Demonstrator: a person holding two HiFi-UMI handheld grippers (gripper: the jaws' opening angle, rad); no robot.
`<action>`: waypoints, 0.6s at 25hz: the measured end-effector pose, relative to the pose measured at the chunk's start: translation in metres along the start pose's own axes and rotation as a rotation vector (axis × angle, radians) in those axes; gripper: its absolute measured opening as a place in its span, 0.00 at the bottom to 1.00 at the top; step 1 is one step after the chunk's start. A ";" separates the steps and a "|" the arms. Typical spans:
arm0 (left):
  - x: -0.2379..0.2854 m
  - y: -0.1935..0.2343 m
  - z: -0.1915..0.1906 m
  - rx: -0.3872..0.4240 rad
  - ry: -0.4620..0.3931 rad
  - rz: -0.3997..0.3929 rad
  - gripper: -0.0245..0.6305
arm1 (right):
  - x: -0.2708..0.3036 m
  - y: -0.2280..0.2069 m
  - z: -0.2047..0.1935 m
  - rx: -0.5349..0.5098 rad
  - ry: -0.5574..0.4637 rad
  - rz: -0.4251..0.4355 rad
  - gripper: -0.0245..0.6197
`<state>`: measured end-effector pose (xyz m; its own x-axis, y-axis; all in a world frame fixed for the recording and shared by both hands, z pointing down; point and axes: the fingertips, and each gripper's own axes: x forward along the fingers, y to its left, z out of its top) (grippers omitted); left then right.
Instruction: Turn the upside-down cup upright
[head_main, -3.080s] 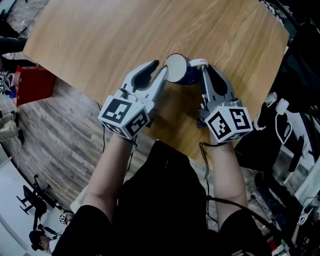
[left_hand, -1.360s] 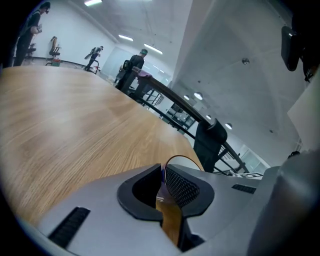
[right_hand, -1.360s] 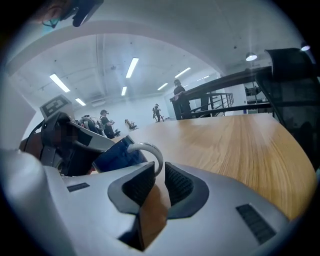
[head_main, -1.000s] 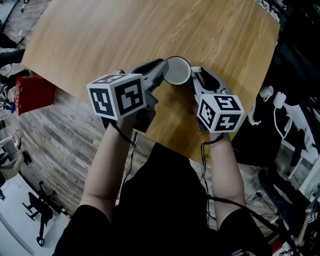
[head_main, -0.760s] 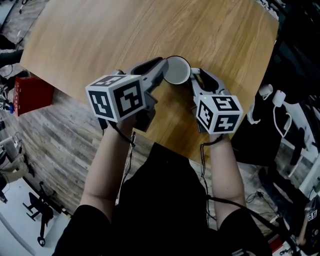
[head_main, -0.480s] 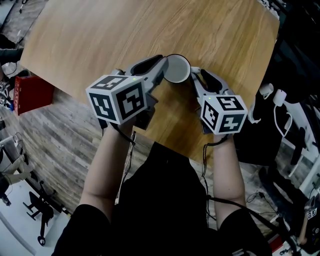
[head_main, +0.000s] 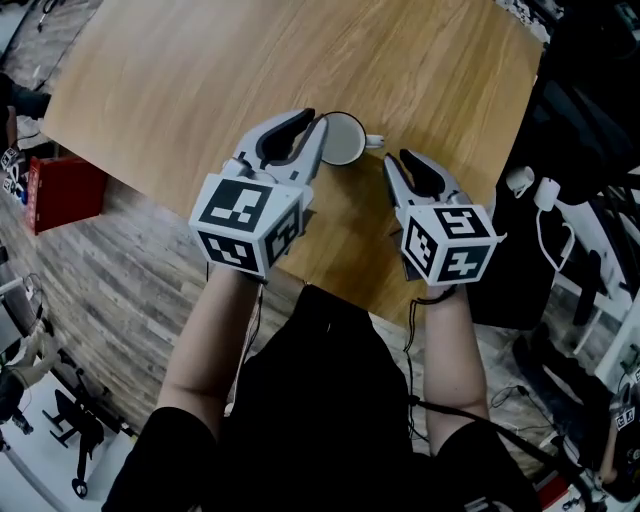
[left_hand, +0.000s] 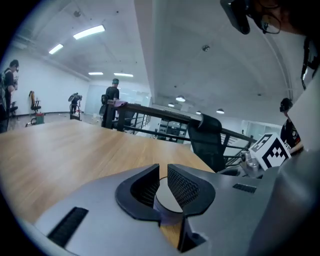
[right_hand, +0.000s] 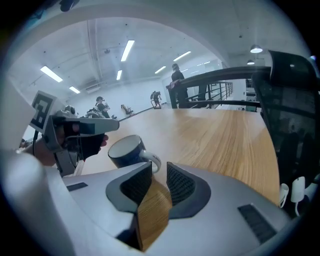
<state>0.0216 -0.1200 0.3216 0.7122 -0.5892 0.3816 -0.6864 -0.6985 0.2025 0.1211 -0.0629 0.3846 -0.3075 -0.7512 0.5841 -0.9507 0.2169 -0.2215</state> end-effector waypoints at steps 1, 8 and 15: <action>-0.005 -0.006 0.006 0.030 -0.022 0.005 0.12 | -0.010 0.001 0.008 -0.004 -0.022 -0.014 0.17; -0.054 -0.056 0.055 0.127 -0.136 0.031 0.05 | -0.087 0.036 0.084 -0.036 -0.247 -0.074 0.06; -0.097 -0.083 0.117 0.164 -0.250 0.104 0.05 | -0.136 0.069 0.150 -0.086 -0.405 -0.085 0.06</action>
<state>0.0266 -0.0526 0.1622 0.6673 -0.7286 0.1546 -0.7392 -0.6733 0.0176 0.1028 -0.0392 0.1731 -0.2037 -0.9492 0.2399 -0.9772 0.1821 -0.1094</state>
